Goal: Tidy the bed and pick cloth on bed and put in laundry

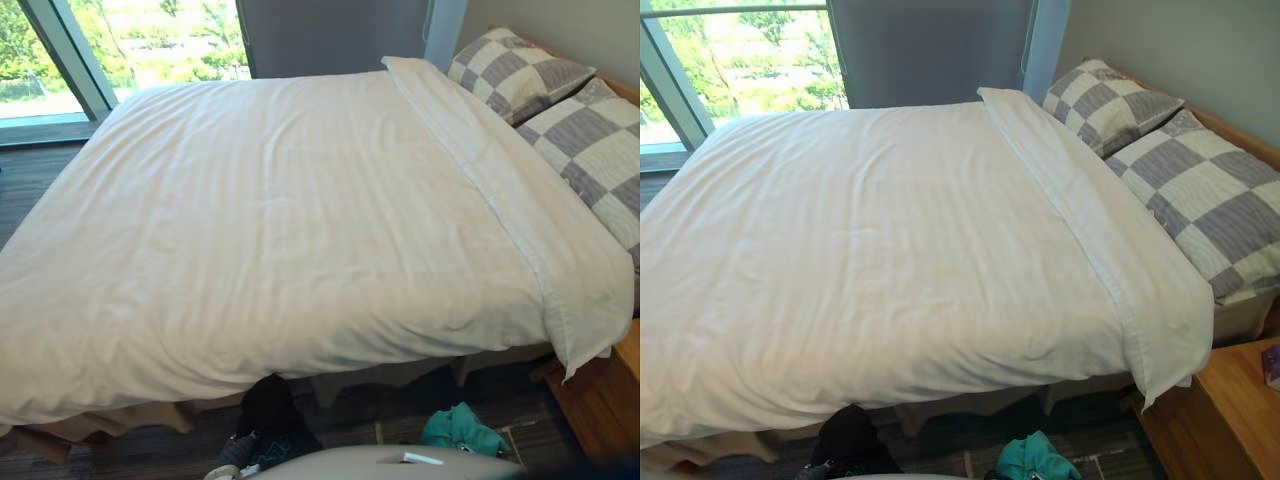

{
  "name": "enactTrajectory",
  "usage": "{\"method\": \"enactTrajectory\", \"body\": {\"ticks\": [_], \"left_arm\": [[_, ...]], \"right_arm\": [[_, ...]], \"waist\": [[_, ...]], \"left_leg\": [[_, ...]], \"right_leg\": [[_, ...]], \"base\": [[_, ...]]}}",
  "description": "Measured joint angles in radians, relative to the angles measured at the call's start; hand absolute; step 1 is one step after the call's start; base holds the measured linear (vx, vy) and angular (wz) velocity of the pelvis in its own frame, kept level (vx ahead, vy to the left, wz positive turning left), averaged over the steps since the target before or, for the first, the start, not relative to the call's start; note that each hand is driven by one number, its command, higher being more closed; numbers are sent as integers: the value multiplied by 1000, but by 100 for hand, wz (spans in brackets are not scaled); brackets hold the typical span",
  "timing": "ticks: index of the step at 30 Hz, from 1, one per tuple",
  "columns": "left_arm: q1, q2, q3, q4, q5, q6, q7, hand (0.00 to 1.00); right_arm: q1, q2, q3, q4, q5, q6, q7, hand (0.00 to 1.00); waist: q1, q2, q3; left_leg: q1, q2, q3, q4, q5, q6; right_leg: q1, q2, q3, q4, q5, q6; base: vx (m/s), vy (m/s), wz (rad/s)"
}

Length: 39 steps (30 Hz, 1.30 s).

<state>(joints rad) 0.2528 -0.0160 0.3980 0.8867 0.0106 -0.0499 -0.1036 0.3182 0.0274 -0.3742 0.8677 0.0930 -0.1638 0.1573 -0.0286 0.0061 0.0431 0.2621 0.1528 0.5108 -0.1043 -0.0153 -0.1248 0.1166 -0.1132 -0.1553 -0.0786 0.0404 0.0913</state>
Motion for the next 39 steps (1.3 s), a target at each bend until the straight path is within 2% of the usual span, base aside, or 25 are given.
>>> {"method": "enactTrajectory", "body": {"ticks": [4, 5, 7, 8, 10, 14, 16, 17, 18, 19, 21, 22, 23, 24, 25, 26, 27, 28, 30, 33, 34, 35, 36, 37, 39], "left_arm": [[-5, -7, -15, -4, -41, 12, 18, 100], [-7, -8, -27, -9, -70, 20, 40, 100], [-31, -11, -68, 2, -94, 24, 68, 100], [-43, -19, -84, 0, -110, 23, 71, 100], [-45, -26, -88, -1, -126, 18, 89, 100], [-38, -12, -127, -12, -178, -7, 113, 100], [-38, -14, -129, -66, -199, -24, 140, 100], [-48, -28, -121, -93, -197, -25, 142, 100], [-51, -33, -113, -102, -196, -23, 141, 100], [-50, -45, -94, -106, -189, -11, 138, 100], [-36, -52, -93, -107, -174, 10, 125, 100], [-43, -43, -94, -110, -174, 16, 123, 100], [-55, -21, -109, -105, -163, 26, 117, 100], [-65, -12, -117, -95, -155, 29, 113, 100], [-72, 1, -124, -82, -144, 34, 110, 100], [-72, 6, -124, -79, -142, 34, 110, 100], [-75, 5, -127, -74, -134, 37, 110, 100], [-79, 3, -134, -62, -131, 39, 111, 100], [-101, 24, -192, -41, -116, 41, 107, 100], [-113, 53, -214, -20, -107, 44, 101, 100], [-116, 59, -227, -10, -108, 45, 99, 100], [-122, 69, -249, 4, -108, 46, 87, 100], [-122, 72, -254, 8, -108, 46, 81, 100], [-121, 72, -277, 11, -108, 44, 73, 100], [-127, 63, -300, 11, -108, 41, 64, 100]], "right_arm": [[-1, -6, 22, -9, -23, 7, 5, 100], [-1, -7, 27, -11, -40, 6, 5, 100], [1, -5, 34, -7, -62, -5, 15, 100], [1, -9, 34, -6, -78, -8, 24, 100], [-9, -9, 41, -2, -78, -18, 50, 100], [-69, -7, 84, 15, -91, -17, 102, 100], [-108, -5, 85, 45, -138, -5, 106, 100], [-122, -9, 84, 40, -158, 5, 95, 100], [-119, -7, 88, 40, -159, 6, 86, 100], [-127, -8, 105, 39, -157, 9, 66, 100], [-168, -8, 108, 56, -156, 26, 47, 100], [-188, 0, 112, 59, -155, 26, 45, 100], [-211, 1, 111, 78, -154, 32, 42, 100], [-219, -4, 108, 87, -154, 39, 40, 100], [-229, -9, 106, 123, -154, 40, 37, 100], [-235, -12, 106, 134, -154, 44, 36, 100], [-222, -22, 91, 132, -154, 47, 35, 100], [-223, -33, 78, 140, -152, 50, 34, 100], [-220, -21, 32, 141, -146, 48, 35, 100], [-221, 4, 25, 139, -147, 47, 33, 100], [-221, 4, 25, 140, -146, 47, 32, 100], [-218, 2, 24, 140, -145, 47, 27, 100], [-215, -2, 24, 140, -143, 47, 24, 100], [-209, -14, 20, 139, -131, 46, 16, 100], [-213, -38, 19, 128, -101, 45, 14, 100]], "waist": [[13, 3, -9], [11, 1, -24], [-3, -14, -23], [5, -20, -22], [36, -11, -24], [44, -21, -32], [45, -39, -22], [38, -41, 1], [42, -38, 10], [51, -15, 24], [61, 2, 38], [64, -12, 45], [62, -26, 44], [54, -35, 44], [49, -67, 43], [51, -63, 46], [34, -19, 55], [26, -20, 67], [20, -15, 84], [24, -27, 95], [22, -33, 98], [22, -43, 100], [21, -43, 102], [24, -26, 103], [21, 1, 121]], "left_leg": [[-24, -17, -113, 0, 10, 15], [-53, -27, -183, 0, 16, 26], [-91, -57, -295, -1, 23, 47], [-109, -70, -344, -1, 30, 55], [-117, -80, -384, -1, 51, 51], [-206, -116, -463, 0, 118, 66], [-272, -158, -430, 5, 225, 158], [-290, -167, -320, 18, 200, 269], [-290, -159, -206, 55, 157, 301], [-279, -130, -46, 133, 72, 275], [-278, -159, -89, 143, 66, 258], [-285, -192, -124, 125, 74, 260], [-316, -230, -130, 129, 28, 243], [-333, -237, -96, 150, -32, 204], [-369, -209, -11, 286, -97, 242], [-378, -179, 11, 358, -119, 267], [-362, -96, 18, 419, -147, 213], [-364, -120, -9, 417, -140, 227], [-283, -175, -98, 252, -53, 246], [-220, -184, -205, 113, 28, 239], [-208, -190, -225, 98, 37, 238], [-188, -207, -256, 67, 55, 236], [-174, -214, -273, 46, 66, 233], [-157, -214, -296, -1, 83, 223], [-162, -205, -342, -1, 75, 214]], "right_leg": [[-17, -29, -56, 125, -90, 11], [-47, -37, -45, 205, -162, -2], [-53, -26, 14, 271, -250, -7], [-46, -33, -5, 287, -276, -8], [-29, -54, -70, 290, -286, -3], [0, -82, -204, 294, -288, 0], [9, -110, -300, 314, -268, -35], [47, -114, -389, 312, -239, -74], [68, -113, -432, 317, -238, -74], [110, -107, -488, 345, -246, -67], [117, -113, -478, 404, -308, -58], [116, -113, -461, 365, -323, -56], [139, -117, -466, 301, -370, -36], [152, -123, -485, 256, -371, -5], [158, -164, -558, 225, -333, -3], [158, -177, -583, 231, -319, 21], [173, -164, -638, 284, -315, 43], [175, -179, -650, 317, -316, 47], [169, -210, -680, 432, -254, -1], [187, -145, -682, 326, -283, 19], [186, -144, -682, 315, -275, 12], [169, -153, -681, 314, -223, -9], [166, -162, -694, 335, -222, -7], [170, -169, -681, 367, -217, -6], [143, -169, -622, 457, -207, -70]], "base": [[-12, -27, 82], [7, -69, 111], [19, -104, 185], [34, -77, 171], [45, -44, 108], [55, -36, 132], [-5, 42, 235], [-9, 129, 238], [28, 165, 240], [39, 171, 192], [-9, 95, 165], [-106, 34, 145], [-96, 23, 127], [-78, 64, 137], [-28, 67, 88], [29, 74, 117], [64, 50, 103], [105, 99, 134], [97, 117, 119], [59, -54, 106], [31, -81, 95], [13, -51, 73], [-4, -54, 70], [-42, -51, 60], [-47, -23, 67]]}}
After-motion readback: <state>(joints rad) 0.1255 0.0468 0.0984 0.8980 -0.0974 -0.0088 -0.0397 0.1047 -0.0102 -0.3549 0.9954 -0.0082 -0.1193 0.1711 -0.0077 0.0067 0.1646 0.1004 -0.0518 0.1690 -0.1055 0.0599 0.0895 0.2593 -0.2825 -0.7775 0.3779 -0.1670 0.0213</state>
